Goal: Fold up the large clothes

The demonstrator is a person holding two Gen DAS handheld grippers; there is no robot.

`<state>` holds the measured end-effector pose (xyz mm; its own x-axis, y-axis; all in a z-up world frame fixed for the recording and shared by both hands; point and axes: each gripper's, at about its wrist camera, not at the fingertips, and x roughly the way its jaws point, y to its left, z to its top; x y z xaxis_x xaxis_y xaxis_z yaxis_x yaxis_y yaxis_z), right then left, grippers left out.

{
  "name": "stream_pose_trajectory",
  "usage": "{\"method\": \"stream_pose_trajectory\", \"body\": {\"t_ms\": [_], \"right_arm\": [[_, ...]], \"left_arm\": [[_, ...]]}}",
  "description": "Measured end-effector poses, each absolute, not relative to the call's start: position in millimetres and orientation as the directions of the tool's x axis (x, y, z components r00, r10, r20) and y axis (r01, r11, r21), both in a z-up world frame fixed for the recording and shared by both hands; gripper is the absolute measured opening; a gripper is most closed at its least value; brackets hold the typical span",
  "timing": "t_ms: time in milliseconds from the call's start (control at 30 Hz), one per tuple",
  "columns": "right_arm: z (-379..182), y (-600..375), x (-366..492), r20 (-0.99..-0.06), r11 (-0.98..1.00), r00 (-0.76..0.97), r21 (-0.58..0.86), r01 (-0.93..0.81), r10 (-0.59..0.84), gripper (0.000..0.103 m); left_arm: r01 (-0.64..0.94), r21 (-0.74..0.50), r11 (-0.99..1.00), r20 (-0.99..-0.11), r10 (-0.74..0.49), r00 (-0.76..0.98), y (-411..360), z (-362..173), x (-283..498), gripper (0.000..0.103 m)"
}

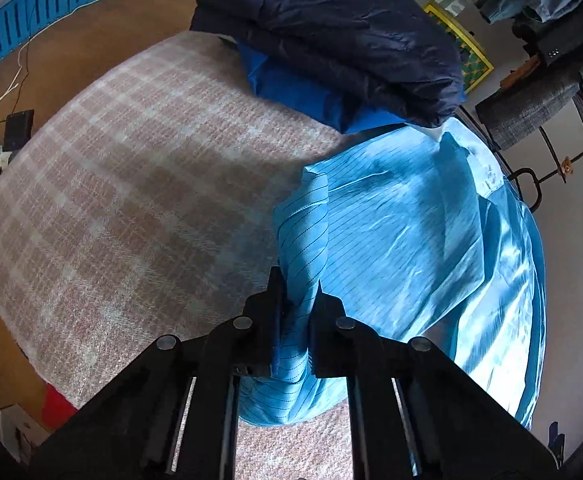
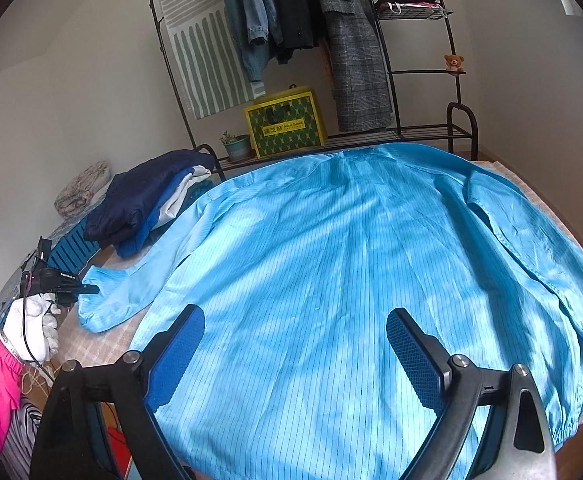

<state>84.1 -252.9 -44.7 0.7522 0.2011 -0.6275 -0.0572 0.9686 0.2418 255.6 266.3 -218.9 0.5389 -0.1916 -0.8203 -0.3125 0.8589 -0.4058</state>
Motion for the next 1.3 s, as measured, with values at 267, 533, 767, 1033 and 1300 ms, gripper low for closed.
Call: {"method": "stream_pose_trajectory", "body": {"t_ms": [267, 533, 767, 1033, 1300], "right_arm": [[-53.2, -251.0, 118.7, -0.702, 0.931, 0.632, 0.354, -0.090, 0.329, 0.069], [-35.3, -253.5, 190.7, -0.715, 0.902, 0.563, 0.404, -0.151, 0.414, 0.061], [-51.5, -236.4, 271.8, -0.702, 0.842, 0.485, 0.514, -0.163, 0.522, 0.058], [-139.6, -216.2, 326.6, -0.774, 0.827, 0.353, 0.562, 0.001, 0.526, 0.057], [-171.4, -193.6, 333.5, -0.691, 0.728, 0.312, 0.686, 0.000, 0.652, 0.000]], "left_arm": [[0.067, -0.463, 0.884, -0.650, -0.390, 0.652, 156.0, -132.6, 229.8, 0.007], [0.408, -0.483, 0.775, -0.655, -0.629, 0.418, 40.4, -137.9, 203.9, 0.007], [0.534, -0.395, 0.747, -0.744, -0.601, 0.292, -0.9, -168.7, 176.8, 0.007], [0.549, -0.389, 0.740, -0.741, -0.605, 0.290, 22.3, -173.0, 155.3, 0.007], [0.538, -0.383, 0.750, -0.759, -0.588, 0.280, 28.0, -178.2, 156.9, 0.007]]}}
